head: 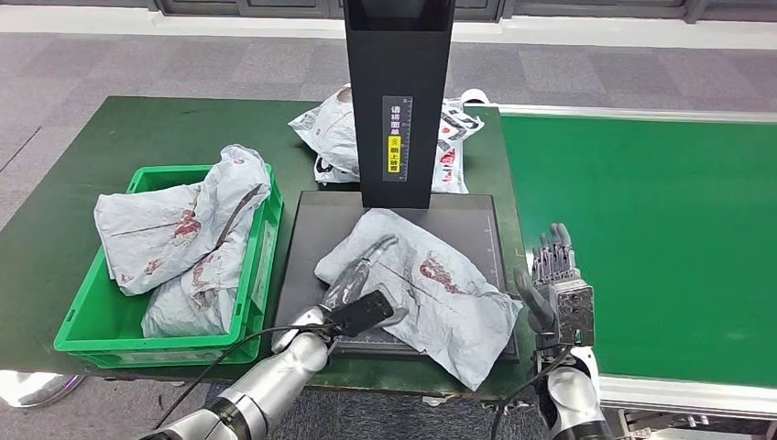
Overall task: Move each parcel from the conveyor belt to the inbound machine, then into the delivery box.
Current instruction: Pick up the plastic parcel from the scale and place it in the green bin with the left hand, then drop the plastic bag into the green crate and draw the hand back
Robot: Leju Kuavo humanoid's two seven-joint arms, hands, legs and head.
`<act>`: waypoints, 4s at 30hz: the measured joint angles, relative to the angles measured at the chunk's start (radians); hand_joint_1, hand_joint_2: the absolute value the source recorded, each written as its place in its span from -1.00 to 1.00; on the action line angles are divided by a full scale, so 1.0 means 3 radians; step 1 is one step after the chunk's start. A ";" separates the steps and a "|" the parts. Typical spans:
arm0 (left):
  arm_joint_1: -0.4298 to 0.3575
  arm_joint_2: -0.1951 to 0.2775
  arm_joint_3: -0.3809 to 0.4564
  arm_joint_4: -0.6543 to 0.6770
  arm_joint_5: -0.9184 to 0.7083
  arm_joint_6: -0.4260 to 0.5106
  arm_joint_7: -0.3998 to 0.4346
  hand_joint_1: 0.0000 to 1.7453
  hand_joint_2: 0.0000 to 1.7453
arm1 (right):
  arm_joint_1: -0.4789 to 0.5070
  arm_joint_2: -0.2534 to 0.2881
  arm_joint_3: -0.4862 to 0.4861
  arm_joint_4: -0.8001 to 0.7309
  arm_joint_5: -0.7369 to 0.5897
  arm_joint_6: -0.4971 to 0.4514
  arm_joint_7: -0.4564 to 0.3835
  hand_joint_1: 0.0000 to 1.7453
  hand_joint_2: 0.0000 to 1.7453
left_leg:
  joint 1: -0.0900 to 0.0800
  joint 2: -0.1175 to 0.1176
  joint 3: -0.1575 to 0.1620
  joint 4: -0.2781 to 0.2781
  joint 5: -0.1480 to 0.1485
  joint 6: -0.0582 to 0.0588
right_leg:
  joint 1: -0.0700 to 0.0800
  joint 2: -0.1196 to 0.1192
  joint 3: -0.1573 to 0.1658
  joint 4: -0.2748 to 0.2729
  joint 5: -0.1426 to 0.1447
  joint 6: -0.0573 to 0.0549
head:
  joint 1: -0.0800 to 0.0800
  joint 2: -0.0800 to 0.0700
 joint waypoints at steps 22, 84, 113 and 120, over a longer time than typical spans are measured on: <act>-0.0232 -0.0043 -0.0153 0.0460 -0.0469 -0.0167 0.0330 1.00 1.00 | 0.0039 0.0072 -0.0066 -0.0162 0.0082 0.0054 0.0090 -1.00 1.00 | 0.0000 -0.0001 0.0002 0.0000 0.0000 0.0000 | 0.0000 -0.0002 0.0004 0.0000 0.0000 0.0000 | 0.0000 0.0000; 0.0350 0.1149 0.2253 -0.2367 -0.3635 0.1921 0.1846 1.00 1.00 | 0.0329 0.0249 -0.0395 -0.0537 -0.0045 0.0001 0.0022 -1.00 1.00 | 0.0003 0.0023 -0.0020 -0.0003 0.0015 -0.0034 | 0.0007 0.0017 -0.0045 0.0027 0.0007 -0.0036 | -0.0001 0.0000; 0.0772 0.2027 0.1947 -0.1914 -0.3643 0.1831 0.2907 1.00 1.00 | 0.0500 0.0256 -0.0478 -0.0702 -0.0093 0.0003 0.0074 -1.00 1.00 | 0.0004 0.0023 -0.0020 -0.0003 0.0012 -0.0039 | 0.0014 0.0015 -0.0045 0.0027 0.0002 -0.0044 | 0.0000 0.0000; 0.0794 0.2087 0.1887 -0.1844 -0.3643 0.1559 0.3014 0.61 1.00 | 0.0531 0.0256 -0.0486 -0.0726 -0.0098 0.0006 0.0076 -1.00 1.00 | 0.0004 0.0023 -0.0020 -0.0003 0.0011 -0.0040 | 0.0015 0.0015 -0.0046 0.0028 0.0001 -0.0044 | 0.0000 0.0000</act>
